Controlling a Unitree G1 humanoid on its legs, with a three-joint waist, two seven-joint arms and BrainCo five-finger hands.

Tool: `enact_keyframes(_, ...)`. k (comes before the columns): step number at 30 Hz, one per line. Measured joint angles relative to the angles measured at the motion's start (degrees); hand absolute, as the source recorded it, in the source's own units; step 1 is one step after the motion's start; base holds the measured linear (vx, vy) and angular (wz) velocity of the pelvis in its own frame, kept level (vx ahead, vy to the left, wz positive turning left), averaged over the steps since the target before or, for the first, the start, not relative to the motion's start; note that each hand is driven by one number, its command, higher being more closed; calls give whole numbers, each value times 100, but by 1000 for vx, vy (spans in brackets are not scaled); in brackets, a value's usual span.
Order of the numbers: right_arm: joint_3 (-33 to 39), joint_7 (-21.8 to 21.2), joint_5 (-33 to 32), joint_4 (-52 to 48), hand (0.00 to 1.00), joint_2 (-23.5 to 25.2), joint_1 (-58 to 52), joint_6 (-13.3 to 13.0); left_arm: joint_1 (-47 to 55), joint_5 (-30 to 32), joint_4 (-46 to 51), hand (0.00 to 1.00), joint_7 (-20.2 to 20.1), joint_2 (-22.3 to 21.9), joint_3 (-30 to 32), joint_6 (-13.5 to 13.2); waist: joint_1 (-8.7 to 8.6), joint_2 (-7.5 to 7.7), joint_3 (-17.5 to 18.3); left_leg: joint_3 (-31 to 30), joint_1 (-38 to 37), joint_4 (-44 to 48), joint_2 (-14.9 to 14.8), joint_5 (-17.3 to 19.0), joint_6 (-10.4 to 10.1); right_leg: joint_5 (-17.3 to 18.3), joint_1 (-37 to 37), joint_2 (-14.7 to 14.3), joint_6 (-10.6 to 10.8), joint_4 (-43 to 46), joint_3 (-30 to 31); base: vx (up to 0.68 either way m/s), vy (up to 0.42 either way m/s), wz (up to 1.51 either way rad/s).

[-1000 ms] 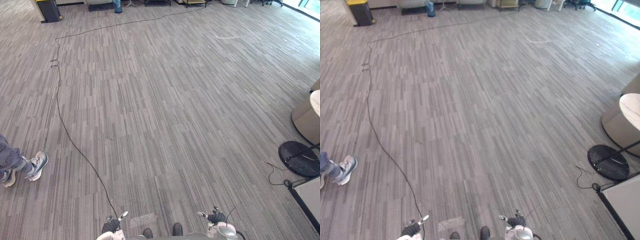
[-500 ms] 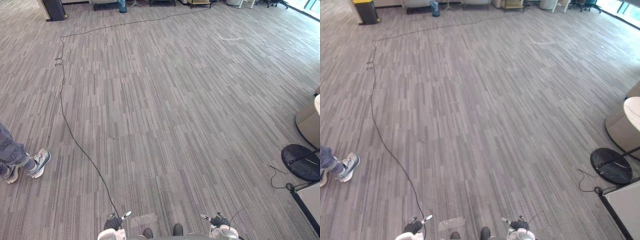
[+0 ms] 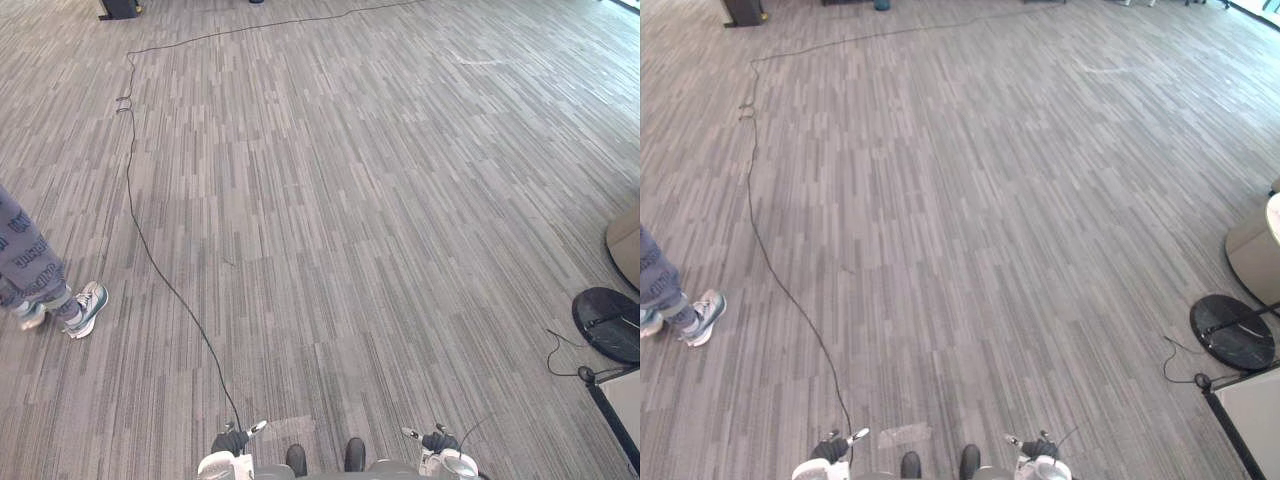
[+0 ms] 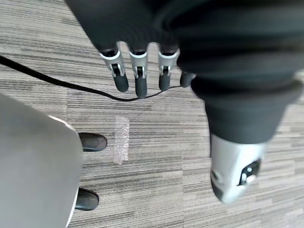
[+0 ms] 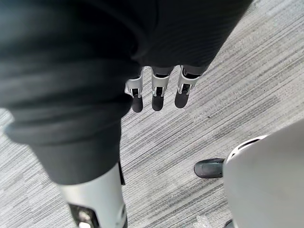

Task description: Pick up cushions and gather them together orderly.

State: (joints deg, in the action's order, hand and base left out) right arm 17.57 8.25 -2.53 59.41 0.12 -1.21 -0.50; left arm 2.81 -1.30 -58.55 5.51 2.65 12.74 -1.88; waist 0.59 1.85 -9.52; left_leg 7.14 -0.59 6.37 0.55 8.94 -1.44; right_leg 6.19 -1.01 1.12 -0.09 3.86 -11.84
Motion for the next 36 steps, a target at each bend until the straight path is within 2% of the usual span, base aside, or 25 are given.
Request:
enact_keyframes(2, -24, 28, -29, -80, 0, 0, -3, 0, -4, 2, 180, 0, -5, -37, 217, 2, 6, -34, -103, 560, 583, 1524, -319, 525, -49, 388, 97, -6, -131, 460, -60, 44, -46, 21)
enact_keyframes(4, -162, 40, -38, -247, 0, 10, -44, -8, -34, -9, 401, 0, 2, -116, 496, -6, 17, -2, -189, 1024, 1328, 3142, -733, 684, 18, 590, 46, -9, -208, 637, -61, 115, -10, 11)
enact_keyframes(6, -260, 65, -45, -241, 0, -27, -33, 5, -34, -25, 522, 0, 3, -151, 553, -29, 88, -45, -283, 1296, 1709, 3544, -1166, 860, -4, 780, -146, -1, -196, 695, -48, 178, 29, 0)
enact_keyframes(7, -255, 76, -46, -241, 0, -32, -28, 9, -39, -37, 526, 0, 3, -155, 542, -30, 90, -67, -275, 1304, 1795, 3481, -1207, 855, -10, 798, -188, 13, -182, 690, -43, 291, 123, -6)
enact_keyframes(10, -254, 101, -45, -235, 0, -45, 28, 14, -69, -134, 616, 0, 3, -196, 528, -59, 239, -62, -296, 1433, 2096, 2143, -1040, 430, -121, 955, -415, 415, 76, 560, 83, 409, 224, -21)
enact_keyframes(11, -267, 127, -43, -228, 0, -44, 47, 14, -96, -159, 625, 0, 14, -255, 531, -95, 298, -76, -291, 1422, 2232, 1479, -918, -61, -149, 1010, -539, 556, 217, 395, 144, 459, 307, -28)
enact_keyframes(12, -274, 136, -45, -214, 0, -56, 68, 16, -100, -192, 624, 0, 17, -254, 530, -136, 329, -65, -287, 1369, 2238, 1327, -851, -531, -115, 1060, -634, 634, 308, 260, 189, 483, 333, -27)
enact_keyframes(13, -278, 143, -43, -195, 0, -24, 86, 15, -104, -218, 618, 0, 18, -227, 530, -154, 344, -6, -265, 1379, 2255, 1405, -750, -643, 89, 1087, -698, 714, 345, 155, 237, 553, 324, -18)
enact_keyframes(14, -301, 133, -22, -178, 0, 83, 131, 23, -157, -221, 631, 0, 37, -213, 544, -167, 346, 60, -242, 1451, 2378, 1812, -713, -202, 212, 941, -771, 828, 367, 148, 265, 579, 308, -12)
enact_keyframes(15, -298, 122, 15, -234, 0, 142, 110, 17, -168, -218, 647, 0, 42, -196, 545, -168, 347, 116, -219, 1462, 2438, 2070, -724, 13, 334, 823, -728, 886, 532, 278, 279, 702, 371, -10)
enact_keyframes(17, -299, 113, 30, -225, 0, 226, 94, 15, -202, -209, 622, 0, 52, -123, 469, -152, 396, 214, -237, 1563, 2248, 2322, -702, 437, 407, 784, -460, 1065, 656, 1295, 358, 572, 324, -11)
enact_keyframes(19, -312, 94, 33, -317, 0, 217, 80, 3, -243, -103, 549, 0, 64, 27, 116, -66, 401, 290, -270, 1630, 1618, 2251, -594, 747, 499, 352, 432, 1303, 1121, 3896, 563, 552, 250, -9)
enact_keyframes(21, -395, 72, 31, -509, 0, 201, 13, -26, -229, -61, 539, 0, 69, 40, -17, -7, 394, 218, -378, 1625, 883, 2119, -586, 1040, 512, 311, 947, 1228, 980, 5625, 580, 514, 126, -16)
enact_keyframes(22, -439, 64, 31, -629, 0, 192, 9, -56, -229, -14, 538, 0, 75, 19, -30, 4, 353, 199, -390, 1607, 432, 1875, -586, 1221, 416, 439, 1332, 1112, 769, 6194, 486, 496, 78, -22)
enact_keyframes(24, -437, 56, 32, -754, 0, 194, 28, -121, -265, 2, 470, 0, 79, -2, -38, 1, 249, 191, -402, 1588, -84, 1480, -549, 1301, 321, 669, 1968, 1069, 568, 6188, 12, 484, 46, 0)
enact_keyframes(25, -427, 52, 32, -863, 0, 148, 34, -124, -383, 1, 429, 0, 77, -23, -64, 3, 229, 173, -438, 1585, -373, 1241, -530, 1339, 262, 768, 2396, 1060, 483, 5871, -269, 602, 25, 14)
enact_keyframes(27, -429, 39, 32, -805, 0, -41, 106, -132, -457, 0, 306, 0, 72, -49, -141, -1, 147, 88, -494, 1526, -852, 881, -527, 1359, 220, 772, 2853, 995, 470, 4748, -723, 606, -13, 24)
enact_keyframes(29, -420, 15, 4, -664, 0, -213, 242, -168, -516, 2, 230, 0, 76, -60, -229, -8, 7, 2, -561, 1324, -1306, 563, -545, 1356, 217, 415, 2968, 769, 239, 3121, -960, 629, -82, 54)
enact_keyframes(30, -426, 15, 32, -578, 0, -276, 247, -162, -510, 4, 156, 0, 66, -4, -320, -9, -74, 19, -559, 1092, -1542, 441, -515, 1357, 212, -40, 2901, 611, 181, 2073, -904, 675, -140, 82)
enact_keyframes(31, -398, 19, 21, -497, 0, -289, 204, -165, -483, 8, 149, 0, 53, 16, -327, -14, -111, 72, -560, 888, -1728, 423, -466, 1360, 186, -575, 2906, 550, -167, 1854, -726, 721, -194, 86)
enact_keyframes(32, -282, -1, 31, -429, 0, -384, 253, -150, -502, 14, 93, 0, 54, -55, -293, -11, -165, -49, -593, 647, -1871, 461, -583, 1321, 69, -644, 2924, 479, -495, 2293, -628, 736, -206, 59)
enact_keyframes(33, -151, -7, 41, -431, 0, -452, 279, -120, -527, 58, 89, 0, 46, -135, -250, -16, -98, -234, -627, 551, -1839, 744, -797, 1024, -381, -200, 2933, 461, -544, 2736, -716, 737, -215, 35)
enact_keyframes(34, -70, -25, 43, -446, 0, -453, 279, -110, -522, 96, 97, 0, 47, -177, -233, -16, -97, -272, -650, 445, -1772, 1030, -861, 853, -403, 22, 2886, 435, -545, 2892, -765, 721, -237, 9)
enact_keyframes(35, 32, -34, 38, -459, 0, -421, 285, -89, -510, 129, 98, 0, 46, -215, -64, -7, -105, -341, -687, 286, -1428, 2080, -1052, 418, -328, 400, 2651, 333, -569, 2975, -819, 722, -243, -5)
enact_keyframes(36, 18, -27, 18, -465, 0, -417, 293, -89, -463, 130, 114, 0, 47, -282, 105, 4, -80, -460, -759, 125, -782, 3637, -1403, -211, -386, 615, 2200, 97, -598, 2769, -846, 859, -236, -18)
